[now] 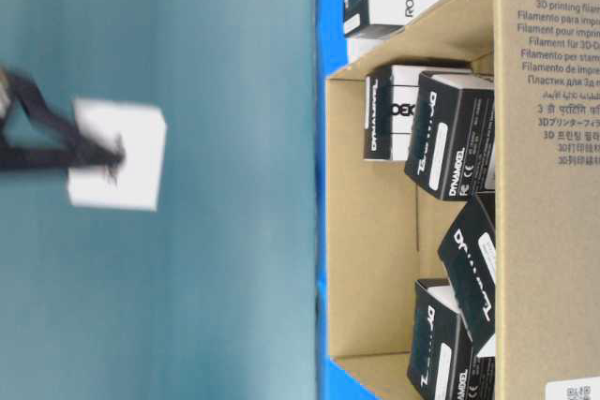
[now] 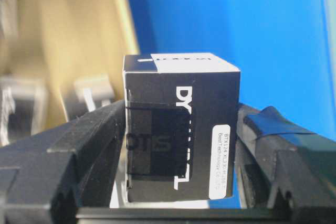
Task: Pick a box that is randomly placed inside the cardboard box.
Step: 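Lift the held box and carry it right over the white tray, then lower the box into the tray beside the other box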
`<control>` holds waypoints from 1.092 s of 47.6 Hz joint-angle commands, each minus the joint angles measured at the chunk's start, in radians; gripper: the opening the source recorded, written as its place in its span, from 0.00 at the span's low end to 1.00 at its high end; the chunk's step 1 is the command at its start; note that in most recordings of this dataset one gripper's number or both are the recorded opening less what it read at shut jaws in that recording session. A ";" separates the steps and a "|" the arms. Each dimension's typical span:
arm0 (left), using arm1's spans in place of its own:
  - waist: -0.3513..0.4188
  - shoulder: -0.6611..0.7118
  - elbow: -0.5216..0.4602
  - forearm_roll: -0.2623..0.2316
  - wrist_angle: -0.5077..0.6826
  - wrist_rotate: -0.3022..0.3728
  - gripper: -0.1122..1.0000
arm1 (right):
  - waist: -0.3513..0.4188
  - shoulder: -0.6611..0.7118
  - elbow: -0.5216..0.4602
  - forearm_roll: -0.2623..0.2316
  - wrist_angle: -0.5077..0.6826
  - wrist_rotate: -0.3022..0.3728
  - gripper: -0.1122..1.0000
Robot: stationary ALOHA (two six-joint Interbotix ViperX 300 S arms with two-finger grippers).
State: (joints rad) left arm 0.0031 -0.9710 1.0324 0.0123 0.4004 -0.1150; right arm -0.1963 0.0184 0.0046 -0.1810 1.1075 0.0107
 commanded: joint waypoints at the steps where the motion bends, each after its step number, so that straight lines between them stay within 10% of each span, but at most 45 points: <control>1: -0.002 0.008 -0.025 0.003 -0.008 -0.006 0.04 | -0.006 -0.074 0.069 0.000 0.017 0.002 0.70; 26: 0.000 0.011 -0.020 0.003 -0.008 -0.023 0.04 | -0.005 -0.313 0.543 0.000 -0.067 0.057 0.70; 52: -0.002 0.011 -0.021 0.003 -0.034 -0.025 0.04 | 0.020 -0.307 0.887 -0.005 -0.492 0.051 0.70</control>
State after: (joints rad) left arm 0.0031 -0.9664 1.0339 0.0123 0.3866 -0.1381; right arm -0.1779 -0.2915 0.8698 -0.1795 0.6657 0.0614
